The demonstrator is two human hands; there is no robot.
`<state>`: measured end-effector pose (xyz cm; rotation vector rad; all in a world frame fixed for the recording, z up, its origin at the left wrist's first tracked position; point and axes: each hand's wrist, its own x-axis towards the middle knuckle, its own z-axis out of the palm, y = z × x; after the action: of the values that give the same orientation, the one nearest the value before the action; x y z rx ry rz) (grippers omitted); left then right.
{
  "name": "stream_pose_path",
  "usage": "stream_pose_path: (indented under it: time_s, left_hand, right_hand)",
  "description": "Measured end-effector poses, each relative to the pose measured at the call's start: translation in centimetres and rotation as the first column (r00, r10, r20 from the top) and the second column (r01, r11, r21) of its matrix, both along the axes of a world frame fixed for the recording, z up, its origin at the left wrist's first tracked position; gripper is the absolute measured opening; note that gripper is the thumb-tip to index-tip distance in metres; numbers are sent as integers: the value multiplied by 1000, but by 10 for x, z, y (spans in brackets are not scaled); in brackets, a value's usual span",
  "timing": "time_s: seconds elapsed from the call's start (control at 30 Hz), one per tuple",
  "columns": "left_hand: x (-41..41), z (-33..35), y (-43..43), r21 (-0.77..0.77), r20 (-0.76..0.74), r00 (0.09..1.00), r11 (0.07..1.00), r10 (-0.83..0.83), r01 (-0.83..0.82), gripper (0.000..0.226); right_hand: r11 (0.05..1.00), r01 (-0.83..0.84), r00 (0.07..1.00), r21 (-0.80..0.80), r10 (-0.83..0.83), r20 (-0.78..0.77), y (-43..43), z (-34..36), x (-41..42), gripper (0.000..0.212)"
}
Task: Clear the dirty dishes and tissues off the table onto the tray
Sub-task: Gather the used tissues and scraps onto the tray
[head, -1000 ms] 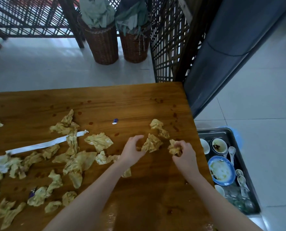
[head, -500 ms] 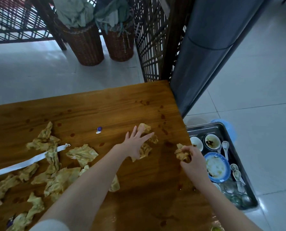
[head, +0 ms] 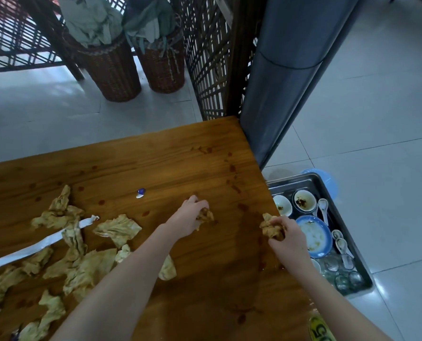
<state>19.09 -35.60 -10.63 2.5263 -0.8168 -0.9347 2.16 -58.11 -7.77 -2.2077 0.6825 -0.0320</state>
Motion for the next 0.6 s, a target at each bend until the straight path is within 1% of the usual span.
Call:
stream_pose_path:
  time_s: [0.07, 0.13, 0.27, 0.33, 0.43, 0.5, 0.6]
  left_hand:
    - [-6, 4, 5, -25, -63, 991, 992, 118, -120, 42]
    - [-10, 8, 7, -74, -93, 982, 982, 167, -174, 38]
    - [-22, 26, -8, -226, -64, 980, 954, 188, -198, 31]
    - [-34, 38, -26, -294, -49, 976, 931, 211, -216, 27]
    - [-56, 49, -61, -382, -9, 978, 903, 211, -198, 27]
    - [-68, 53, -89, -398, -14, 980, 898, 200, -189, 29]
    - [-82, 51, -132, -383, -45, 979, 902, 197, -199, 33]
  right_hand:
    - [1000, 18, 1000, -10, -18, 0, 1, 3, -5, 32]
    - [999, 38, 999, -27, -38, 4, 4, 4, -11, 32]
    - [997, 68, 998, -29, -68, -13, 3, 8, -26, 32]
    - [997, 83, 996, -6, -83, -22, -3, 10, -32, 33]
    - [991, 129, 992, 18, -129, -11, -21, 11, -41, 31]
    - [987, 157, 988, 31, -157, -3, -39, 11, -46, 30]
    - [984, 178, 984, 21, -178, -4, -74, 9, -54, 30]
